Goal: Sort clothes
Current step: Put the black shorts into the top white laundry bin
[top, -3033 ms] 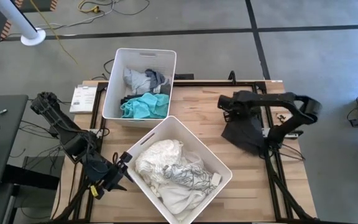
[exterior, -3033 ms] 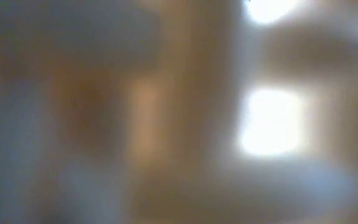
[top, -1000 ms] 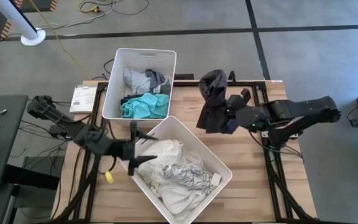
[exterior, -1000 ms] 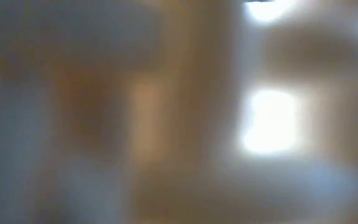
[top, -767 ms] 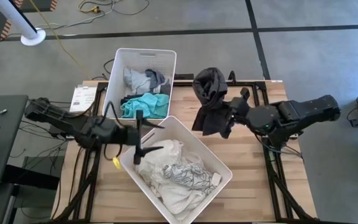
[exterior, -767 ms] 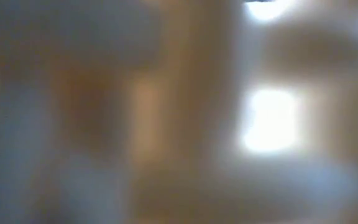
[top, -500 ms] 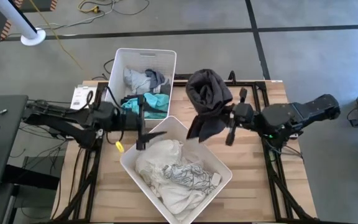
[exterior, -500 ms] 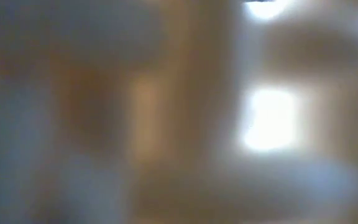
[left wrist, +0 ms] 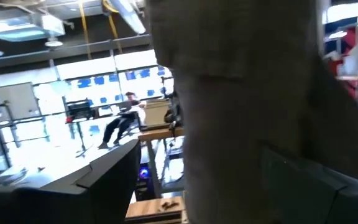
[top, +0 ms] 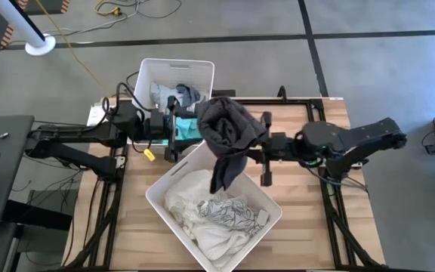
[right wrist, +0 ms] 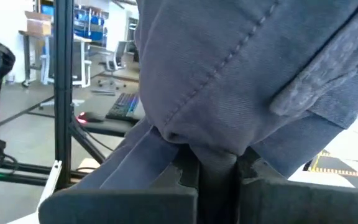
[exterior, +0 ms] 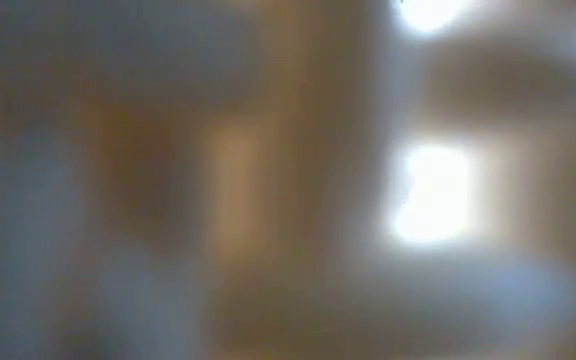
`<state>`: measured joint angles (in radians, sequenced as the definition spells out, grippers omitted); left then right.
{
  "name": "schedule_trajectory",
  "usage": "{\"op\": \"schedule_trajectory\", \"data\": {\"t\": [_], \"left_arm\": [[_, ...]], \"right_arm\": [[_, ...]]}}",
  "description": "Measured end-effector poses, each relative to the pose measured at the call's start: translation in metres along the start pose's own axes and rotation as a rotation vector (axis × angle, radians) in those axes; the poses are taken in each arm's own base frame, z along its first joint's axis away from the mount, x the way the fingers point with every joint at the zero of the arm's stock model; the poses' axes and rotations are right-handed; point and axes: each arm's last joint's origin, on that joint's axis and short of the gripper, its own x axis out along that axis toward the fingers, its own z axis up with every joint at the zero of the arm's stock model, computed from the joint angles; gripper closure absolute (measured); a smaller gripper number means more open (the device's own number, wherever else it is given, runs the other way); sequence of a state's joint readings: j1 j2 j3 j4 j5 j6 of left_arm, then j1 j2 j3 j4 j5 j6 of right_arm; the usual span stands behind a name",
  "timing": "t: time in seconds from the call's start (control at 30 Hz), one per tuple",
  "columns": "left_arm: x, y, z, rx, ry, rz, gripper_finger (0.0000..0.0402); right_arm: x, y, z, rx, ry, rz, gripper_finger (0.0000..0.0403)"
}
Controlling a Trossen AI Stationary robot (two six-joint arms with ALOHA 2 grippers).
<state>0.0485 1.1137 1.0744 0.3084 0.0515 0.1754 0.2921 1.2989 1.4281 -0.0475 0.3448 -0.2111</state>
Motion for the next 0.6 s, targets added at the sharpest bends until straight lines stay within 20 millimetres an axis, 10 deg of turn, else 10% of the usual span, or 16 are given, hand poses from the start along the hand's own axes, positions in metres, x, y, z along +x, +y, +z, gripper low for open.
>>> {"op": "schedule_trajectory", "data": {"t": [0.6], "left_arm": [[0.011, 0.006, -0.02, 0.002, 0.059, -0.108, 0.0104]], "right_arm": [[0.045, -0.021, -0.028, 0.027, -0.019, 0.08, 0.0373]]}}
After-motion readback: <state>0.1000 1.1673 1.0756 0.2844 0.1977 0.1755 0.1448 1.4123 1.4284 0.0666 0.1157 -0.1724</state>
